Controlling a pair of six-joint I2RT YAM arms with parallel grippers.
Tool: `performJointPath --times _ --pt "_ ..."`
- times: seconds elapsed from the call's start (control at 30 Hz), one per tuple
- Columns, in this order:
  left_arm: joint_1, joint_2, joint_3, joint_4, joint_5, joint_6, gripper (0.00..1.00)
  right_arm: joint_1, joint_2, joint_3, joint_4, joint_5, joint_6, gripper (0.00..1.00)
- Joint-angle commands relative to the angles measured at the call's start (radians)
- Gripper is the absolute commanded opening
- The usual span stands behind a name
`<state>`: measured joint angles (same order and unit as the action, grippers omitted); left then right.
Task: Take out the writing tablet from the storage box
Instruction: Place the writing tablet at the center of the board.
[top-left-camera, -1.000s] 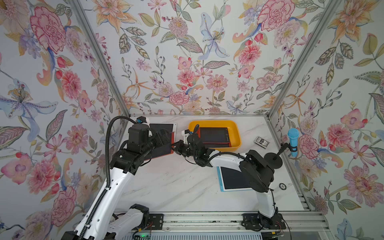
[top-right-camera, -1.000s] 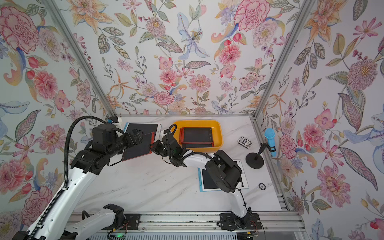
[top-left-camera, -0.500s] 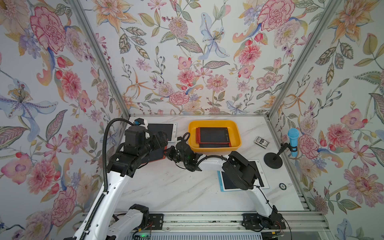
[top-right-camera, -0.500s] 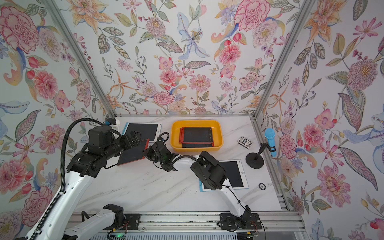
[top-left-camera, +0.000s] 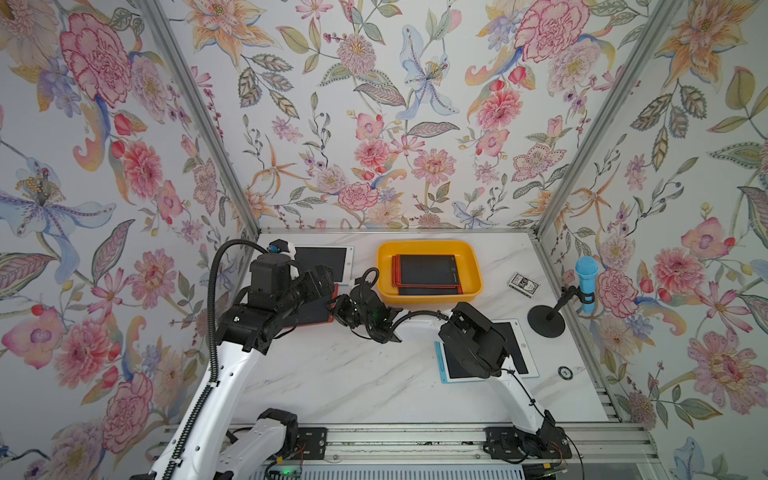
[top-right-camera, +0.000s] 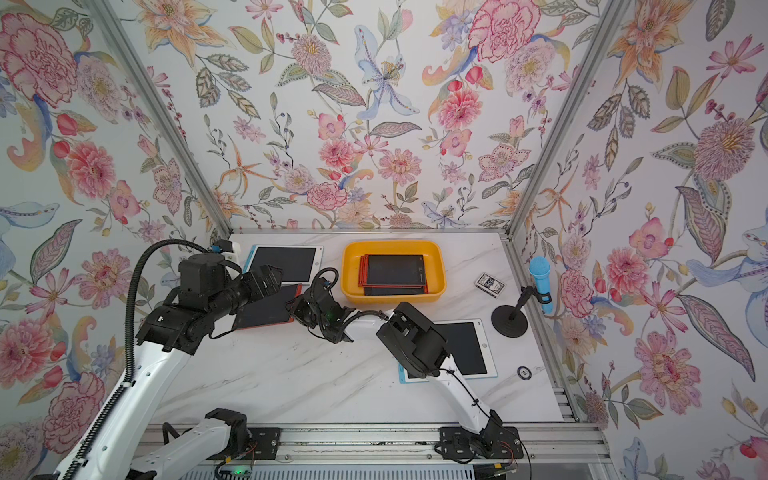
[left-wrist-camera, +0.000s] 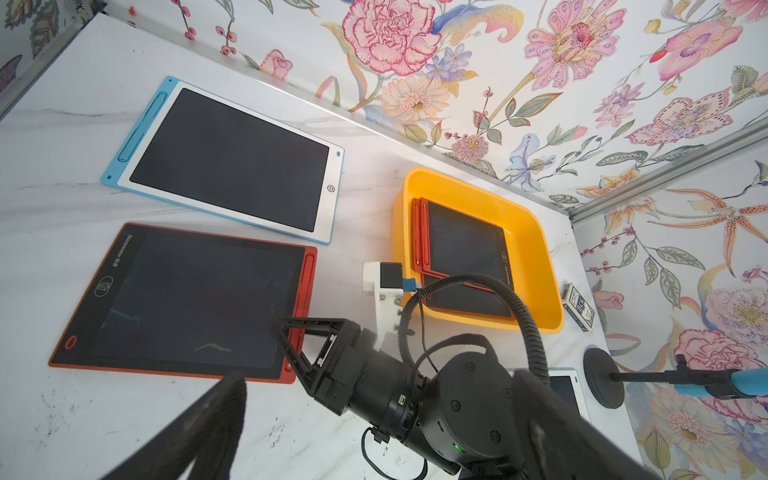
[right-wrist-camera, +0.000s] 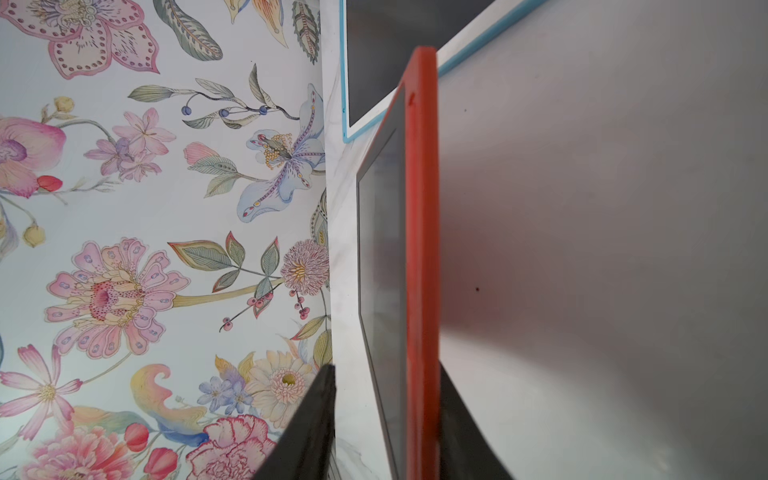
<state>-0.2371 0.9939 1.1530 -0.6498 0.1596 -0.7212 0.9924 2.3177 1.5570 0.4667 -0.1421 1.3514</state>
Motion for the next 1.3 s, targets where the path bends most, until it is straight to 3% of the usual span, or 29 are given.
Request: performJointPath --times 0.0,0.27,0.83,1.27 --pt "0.016 -0.007 -0.009 0.018 0.026 0.008 1.00 -0.013 0.015 0.046 -0.045 0.001 -0.001 0.40" --pt "0.024 -0.008 -0.023 0.022 0.036 0.009 1.00 -0.015 0.025 0.136 -0.216 0.012 -0.045 0.50" --pt "0.039 -0.006 -0.059 0.049 0.053 0.004 1.00 -0.006 0.039 0.165 -0.302 0.044 -0.038 0.53" --pt "0.053 -0.017 -0.079 0.062 0.065 0.002 1.00 0.013 0.034 0.272 -0.475 0.117 -0.129 0.62"
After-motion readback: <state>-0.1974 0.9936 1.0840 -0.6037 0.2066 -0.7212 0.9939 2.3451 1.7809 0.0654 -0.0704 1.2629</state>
